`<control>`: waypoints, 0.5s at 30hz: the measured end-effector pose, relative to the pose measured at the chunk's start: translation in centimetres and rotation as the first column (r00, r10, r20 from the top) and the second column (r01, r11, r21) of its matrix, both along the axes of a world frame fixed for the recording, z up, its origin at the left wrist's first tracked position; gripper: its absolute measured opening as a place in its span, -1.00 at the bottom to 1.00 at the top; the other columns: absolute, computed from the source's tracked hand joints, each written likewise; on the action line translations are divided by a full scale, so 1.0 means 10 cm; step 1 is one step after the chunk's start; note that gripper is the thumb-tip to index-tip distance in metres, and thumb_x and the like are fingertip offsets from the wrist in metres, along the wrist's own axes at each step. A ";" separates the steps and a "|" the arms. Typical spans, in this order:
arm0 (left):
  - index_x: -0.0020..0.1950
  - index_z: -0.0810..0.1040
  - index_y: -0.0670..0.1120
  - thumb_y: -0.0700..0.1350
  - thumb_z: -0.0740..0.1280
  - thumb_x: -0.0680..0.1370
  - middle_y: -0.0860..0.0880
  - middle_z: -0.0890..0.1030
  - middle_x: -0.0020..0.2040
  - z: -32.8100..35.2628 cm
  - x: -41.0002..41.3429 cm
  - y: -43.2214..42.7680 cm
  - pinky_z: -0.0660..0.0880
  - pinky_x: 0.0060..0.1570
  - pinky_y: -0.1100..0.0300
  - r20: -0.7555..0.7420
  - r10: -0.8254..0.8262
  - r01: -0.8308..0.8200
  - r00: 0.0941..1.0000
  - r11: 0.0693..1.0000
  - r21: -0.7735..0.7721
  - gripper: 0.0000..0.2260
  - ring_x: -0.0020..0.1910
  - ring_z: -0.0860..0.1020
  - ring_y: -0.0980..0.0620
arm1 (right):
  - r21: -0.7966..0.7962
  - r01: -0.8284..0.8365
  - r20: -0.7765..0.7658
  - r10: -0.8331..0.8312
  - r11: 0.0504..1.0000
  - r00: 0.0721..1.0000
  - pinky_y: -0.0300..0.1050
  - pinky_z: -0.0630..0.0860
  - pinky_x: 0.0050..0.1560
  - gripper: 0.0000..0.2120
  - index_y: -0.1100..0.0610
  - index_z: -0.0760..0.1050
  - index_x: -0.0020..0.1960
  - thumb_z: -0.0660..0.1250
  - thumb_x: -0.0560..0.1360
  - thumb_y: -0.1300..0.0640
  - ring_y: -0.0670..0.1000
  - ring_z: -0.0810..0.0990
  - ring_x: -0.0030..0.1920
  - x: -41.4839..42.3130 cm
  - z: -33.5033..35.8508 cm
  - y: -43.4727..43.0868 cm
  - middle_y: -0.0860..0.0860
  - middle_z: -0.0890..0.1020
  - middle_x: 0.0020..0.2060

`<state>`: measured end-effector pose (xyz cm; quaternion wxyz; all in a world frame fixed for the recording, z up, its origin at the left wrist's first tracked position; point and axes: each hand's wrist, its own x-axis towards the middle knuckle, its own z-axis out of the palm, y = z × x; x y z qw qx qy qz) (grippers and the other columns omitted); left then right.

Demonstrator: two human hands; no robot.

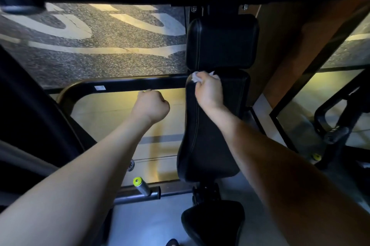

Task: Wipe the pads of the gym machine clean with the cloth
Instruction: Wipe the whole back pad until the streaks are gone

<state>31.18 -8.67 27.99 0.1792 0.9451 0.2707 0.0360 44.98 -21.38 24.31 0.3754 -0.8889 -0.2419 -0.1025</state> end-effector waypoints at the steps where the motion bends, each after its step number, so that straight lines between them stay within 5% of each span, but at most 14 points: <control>1: -0.42 0.36 -0.12 -0.19 0.18 0.50 -0.10 0.40 -0.37 0.02 -0.03 0.01 0.28 -0.07 0.09 0.000 0.005 -0.005 1.000 1.000 -0.017 -0.74 -0.11 0.38 -0.23 | -0.014 -0.094 0.067 0.095 0.995 0.993 -0.10 0.50 0.05 -0.69 0.17 0.62 0.06 0.16 0.52 0.40 0.22 0.57 -0.01 -0.06 0.00 0.05 -0.12 0.54 -0.08; 4: -0.40 0.41 -0.15 -0.16 0.18 0.50 -0.15 0.44 -0.37 0.03 -0.05 0.05 0.28 -0.15 0.10 0.044 0.000 0.002 0.999 0.999 -0.042 -0.73 -0.11 0.41 -0.27 | -0.238 -0.187 0.201 0.237 0.953 0.951 0.04 0.53 0.10 -0.71 0.19 0.60 0.14 0.20 0.53 0.39 0.19 0.51 0.08 0.04 -0.06 0.17 0.03 0.64 0.06; 7: -0.22 0.59 -0.19 -0.12 0.19 0.52 -0.20 0.61 -0.21 -0.05 -0.10 0.08 0.38 -0.10 0.10 0.051 -0.016 0.020 0.999 0.997 -0.068 -0.75 -0.04 0.50 -0.29 | -0.392 -0.113 0.087 0.159 0.913 0.984 0.01 0.32 0.26 -0.70 0.17 0.54 0.23 0.10 0.62 0.24 0.16 0.43 0.29 0.18 -0.21 0.27 0.11 0.53 0.26; 10: -0.13 0.63 -0.22 -0.11 0.19 0.53 -0.23 0.65 -0.12 -0.15 -0.23 0.14 0.49 -0.09 0.10 0.036 -0.001 0.006 0.999 0.992 -0.129 -0.74 -0.03 0.55 -0.27 | -0.490 -0.199 -0.074 0.187 0.848 0.980 -0.05 0.41 0.05 -0.75 0.20 0.55 0.17 0.15 0.61 0.24 0.17 0.49 0.16 0.01 -0.35 0.25 0.17 0.53 0.13; 12: -0.10 0.64 -0.24 -0.13 0.20 0.54 -0.24 0.66 -0.10 -0.19 -0.29 0.17 0.51 -0.09 0.10 0.038 0.003 0.004 0.999 0.985 -0.172 -0.74 -0.02 0.57 -0.27 | -0.467 -0.279 -0.179 0.220 0.839 0.959 -0.04 0.52 -0.04 -0.80 0.22 0.59 0.08 0.24 0.53 0.33 0.20 0.55 0.05 -0.13 -0.41 0.10 0.18 0.59 0.00; 15: 0.07 0.65 -0.20 -0.13 0.23 0.55 -0.15 0.68 0.02 -0.25 -0.36 0.15 0.50 0.00 0.14 0.082 0.014 0.007 0.996 0.969 -0.247 -0.75 0.08 0.58 -0.21 | -0.202 -0.283 -0.305 0.214 0.938 0.928 -0.07 0.49 -0.04 -0.83 0.20 0.62 0.08 0.26 0.59 0.24 0.05 0.58 -0.02 -0.29 -0.36 -0.22 0.08 0.63 -0.01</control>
